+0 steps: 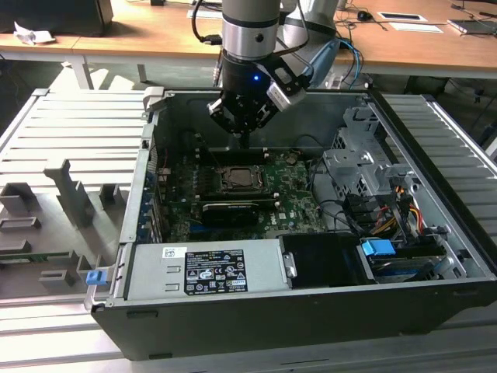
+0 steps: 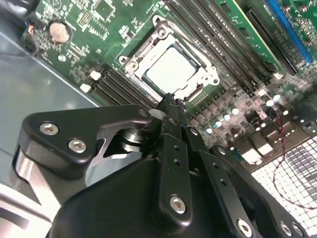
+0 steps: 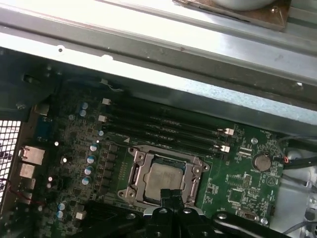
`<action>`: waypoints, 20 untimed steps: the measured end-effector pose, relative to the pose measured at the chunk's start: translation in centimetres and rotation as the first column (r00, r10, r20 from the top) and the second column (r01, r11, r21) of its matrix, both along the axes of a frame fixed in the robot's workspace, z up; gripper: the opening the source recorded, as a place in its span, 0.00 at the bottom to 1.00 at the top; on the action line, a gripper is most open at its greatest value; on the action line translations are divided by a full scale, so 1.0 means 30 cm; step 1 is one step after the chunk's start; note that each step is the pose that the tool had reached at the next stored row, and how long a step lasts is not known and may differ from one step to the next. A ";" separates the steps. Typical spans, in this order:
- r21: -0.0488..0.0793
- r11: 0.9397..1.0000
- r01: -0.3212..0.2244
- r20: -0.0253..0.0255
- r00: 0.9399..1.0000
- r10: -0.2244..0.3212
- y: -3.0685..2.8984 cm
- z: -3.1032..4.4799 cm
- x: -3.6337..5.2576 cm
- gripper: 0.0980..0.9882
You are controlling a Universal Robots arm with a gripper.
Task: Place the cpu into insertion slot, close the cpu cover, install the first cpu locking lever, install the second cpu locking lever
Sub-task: 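Install the first cpu locking lever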
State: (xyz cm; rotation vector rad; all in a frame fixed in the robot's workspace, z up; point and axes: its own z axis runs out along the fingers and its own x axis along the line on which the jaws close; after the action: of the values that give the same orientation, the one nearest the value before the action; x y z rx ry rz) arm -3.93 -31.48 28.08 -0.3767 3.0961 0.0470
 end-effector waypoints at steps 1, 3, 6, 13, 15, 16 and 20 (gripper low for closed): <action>0.001 1.000 -0.001 0.000 1.000 0.001 0.000 -0.001 -0.003 0.01; 0.002 1.000 -0.001 0.000 1.000 0.001 0.000 -0.001 -0.025 0.01; 0.002 1.000 0.025 0.000 1.000 -0.025 0.000 -0.001 -0.037 0.01; 0.002 0.994 0.112 0.000 0.994 -0.112 0.000 -0.004 -0.050 0.01; 0.002 0.994 0.112 0.000 0.994 -0.112 0.000 -0.004 -0.062 0.01; 0.002 0.994 0.113 0.000 0.994 -0.113 0.000 -0.004 -0.072 0.01; 0.002 0.989 0.148 0.000 0.989 -0.148 0.001 -0.012 -0.090 0.01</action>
State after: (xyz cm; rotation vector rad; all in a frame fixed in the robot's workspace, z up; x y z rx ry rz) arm -6.65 -31.45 27.71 -0.1463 3.1130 0.0470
